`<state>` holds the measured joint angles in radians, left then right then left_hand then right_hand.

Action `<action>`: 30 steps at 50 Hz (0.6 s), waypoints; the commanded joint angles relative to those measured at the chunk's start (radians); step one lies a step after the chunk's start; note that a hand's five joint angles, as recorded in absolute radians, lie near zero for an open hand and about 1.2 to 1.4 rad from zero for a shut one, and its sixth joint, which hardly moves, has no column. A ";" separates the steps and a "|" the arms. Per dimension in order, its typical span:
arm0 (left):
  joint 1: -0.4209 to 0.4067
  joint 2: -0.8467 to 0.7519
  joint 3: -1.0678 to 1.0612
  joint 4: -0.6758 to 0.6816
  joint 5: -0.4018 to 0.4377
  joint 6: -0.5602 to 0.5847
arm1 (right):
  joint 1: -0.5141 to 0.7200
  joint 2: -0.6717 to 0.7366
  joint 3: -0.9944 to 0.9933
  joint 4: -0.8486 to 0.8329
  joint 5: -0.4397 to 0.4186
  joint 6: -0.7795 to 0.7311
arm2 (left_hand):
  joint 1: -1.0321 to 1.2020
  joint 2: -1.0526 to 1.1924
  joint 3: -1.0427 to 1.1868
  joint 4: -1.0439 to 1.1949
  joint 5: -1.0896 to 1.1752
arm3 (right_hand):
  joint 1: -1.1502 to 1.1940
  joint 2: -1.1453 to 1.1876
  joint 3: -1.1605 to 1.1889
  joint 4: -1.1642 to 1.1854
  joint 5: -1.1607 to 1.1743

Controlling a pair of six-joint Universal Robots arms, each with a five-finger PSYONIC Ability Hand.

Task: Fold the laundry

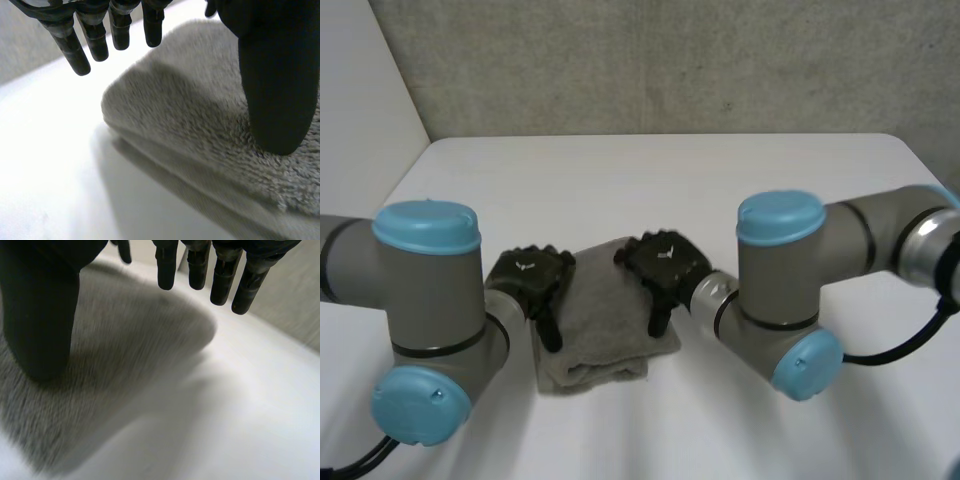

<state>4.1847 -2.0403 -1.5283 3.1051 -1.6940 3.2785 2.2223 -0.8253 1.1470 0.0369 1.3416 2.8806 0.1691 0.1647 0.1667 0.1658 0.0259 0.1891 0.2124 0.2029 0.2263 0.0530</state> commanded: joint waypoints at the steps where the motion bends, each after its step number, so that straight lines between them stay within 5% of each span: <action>1: -0.031 0.141 0.082 -0.006 0.002 0.006 | -0.027 -0.213 0.022 -0.008 0.054 0.012 | 0.005 0.010 0.008 0.009 -0.026 | -0.015 -0.038 -0.028 -0.052 -0.053; 10: -0.003 0.302 0.197 -0.131 0.002 -0.065 | -0.150 -0.451 0.043 0.007 0.287 0.095 | 0.005 0.010 0.008 0.009 -0.026 | -0.015 -0.038 -0.028 -0.052 -0.053; 15: 0.063 0.400 0.224 -0.275 0.025 -0.170 | -0.196 -0.549 0.097 0.052 0.310 0.100 | 0.005 0.010 0.008 0.009 -0.026 | -0.015 -0.038 -0.028 -0.052 -0.053; 30: 0.078 0.486 0.198 -0.276 0.054 -0.191 | -0.216 -0.609 0.155 0.072 0.312 0.106 | 0.005 0.010 0.008 0.009 -0.026 | -0.015 -0.038 -0.028 -0.052 -0.053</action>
